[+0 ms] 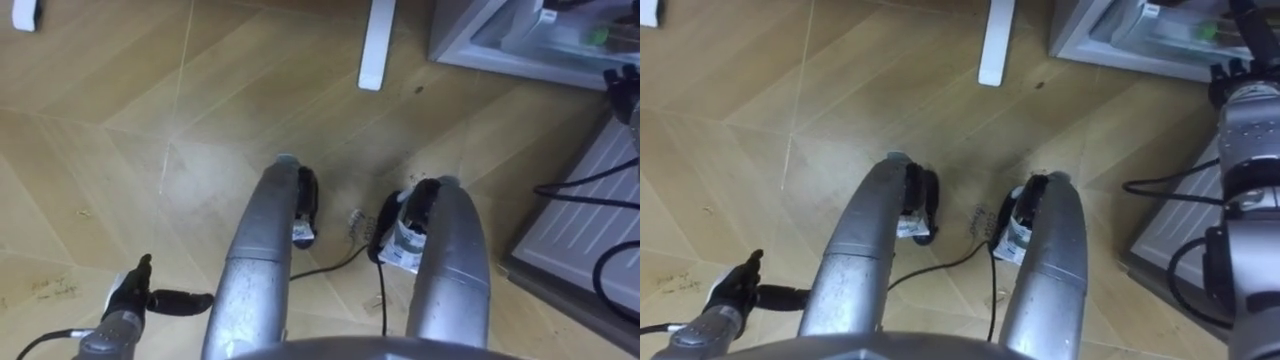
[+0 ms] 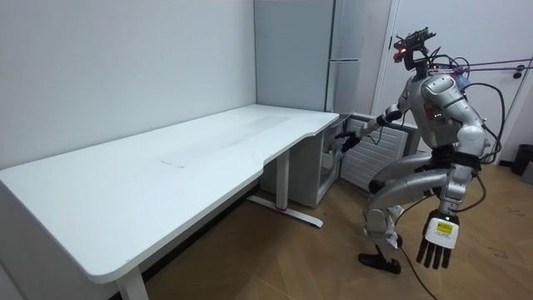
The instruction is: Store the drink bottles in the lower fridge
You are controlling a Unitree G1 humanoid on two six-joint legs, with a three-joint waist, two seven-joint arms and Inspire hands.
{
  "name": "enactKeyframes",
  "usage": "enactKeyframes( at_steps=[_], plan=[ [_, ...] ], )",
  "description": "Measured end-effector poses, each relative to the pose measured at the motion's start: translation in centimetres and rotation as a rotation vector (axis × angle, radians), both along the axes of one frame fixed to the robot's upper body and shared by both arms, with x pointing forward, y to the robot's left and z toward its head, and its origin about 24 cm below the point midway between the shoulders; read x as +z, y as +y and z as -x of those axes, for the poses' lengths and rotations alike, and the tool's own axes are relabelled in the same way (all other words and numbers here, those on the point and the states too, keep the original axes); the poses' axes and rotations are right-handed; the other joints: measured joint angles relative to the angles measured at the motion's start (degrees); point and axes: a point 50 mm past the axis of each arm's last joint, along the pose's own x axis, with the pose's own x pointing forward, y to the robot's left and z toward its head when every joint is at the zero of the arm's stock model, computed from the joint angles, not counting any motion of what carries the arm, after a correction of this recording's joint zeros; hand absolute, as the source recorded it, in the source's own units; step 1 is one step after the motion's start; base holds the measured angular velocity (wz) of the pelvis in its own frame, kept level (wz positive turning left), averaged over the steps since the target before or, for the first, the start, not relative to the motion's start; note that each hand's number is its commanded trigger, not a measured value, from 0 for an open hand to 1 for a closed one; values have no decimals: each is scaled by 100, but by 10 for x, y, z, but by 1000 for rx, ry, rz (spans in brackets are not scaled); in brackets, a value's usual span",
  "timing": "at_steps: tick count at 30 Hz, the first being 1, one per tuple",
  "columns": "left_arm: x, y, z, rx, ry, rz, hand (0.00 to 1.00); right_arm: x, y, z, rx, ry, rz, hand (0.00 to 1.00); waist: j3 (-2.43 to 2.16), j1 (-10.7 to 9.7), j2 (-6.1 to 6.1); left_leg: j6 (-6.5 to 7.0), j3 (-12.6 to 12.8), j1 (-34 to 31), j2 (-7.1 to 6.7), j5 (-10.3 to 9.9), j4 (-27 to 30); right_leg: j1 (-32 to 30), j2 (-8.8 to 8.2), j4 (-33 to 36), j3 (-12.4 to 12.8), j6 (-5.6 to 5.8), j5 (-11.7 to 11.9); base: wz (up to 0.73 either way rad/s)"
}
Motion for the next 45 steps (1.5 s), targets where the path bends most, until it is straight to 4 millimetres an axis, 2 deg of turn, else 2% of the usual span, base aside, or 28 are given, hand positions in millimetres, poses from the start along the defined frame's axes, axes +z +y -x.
enactKeyframes(
  at_steps=[5,10,12,14,17,23,29,36,43,45],
  plan=[
    [1,0,0,-1,-4,0,0,15,8,-9,11,-14,41,0,-1,85,2,-79,-33,23,8,28,-2,52,-72,44,-119,-112,-54,6],
    [4,3,4,-12,-8,-7,0,25,16,-15,40,-48,61,0,-2,87,3,-131,-101,31,11,42,-2,99,-77,62,-202,-170,-87,6],
    [4,4,6,-12,-5,-8,0,26,18,-16,50,-47,76,0,-2,94,3,-146,-99,52,15,40,-2,116,-83,77,-209,-172,-89,0],
    [3,3,10,-15,4,-6,0,25,20,-16,55,-36,83,0,-2,110,6,-160,-105,89,47,38,-2,161,-82,82,-234,-234,-124,0],
    [1,1,13,-22,15,0,0,25,21,-16,51,-29,83,0,-3,154,8,-170,-117,110,77,36,-2,186,-84,88,-259,-264,-140,0],
    [0,-2,17,-22,25,8,0,26,20,-16,40,-28,84,0,-4,192,9,-203,-123,128,78,56,-43,198,-92,85,-271,-272,-144,2],
    [0,-3,16,-25,20,8,0,25,21,-16,43,-26,85,0,-5,233,15,-234,-117,200,172,72,-78,283,-82,36,-341,-311,-161,0],
    [1,-4,14,-29,11,11,0,25,21,-16,45,-26,86,0,-3,232,17,-258,-106,269,193,87,-192,368,-83,-83,-395,-315,-157,0],
    [-1,-6,15,-47,27,23,0,19,27,-17,74,-17,90,0,2,224,25,-315,-75,671,177,126,-598,735,-45,-439,-446,-274,-95,0],
    [-2,-6,16,-51,37,31,0,15,29,-17,92,-4,93,0,7,239,32,-337,-90,861,201,140,-755,935,17,-609,-480,-274,-77,0]
  ],
)
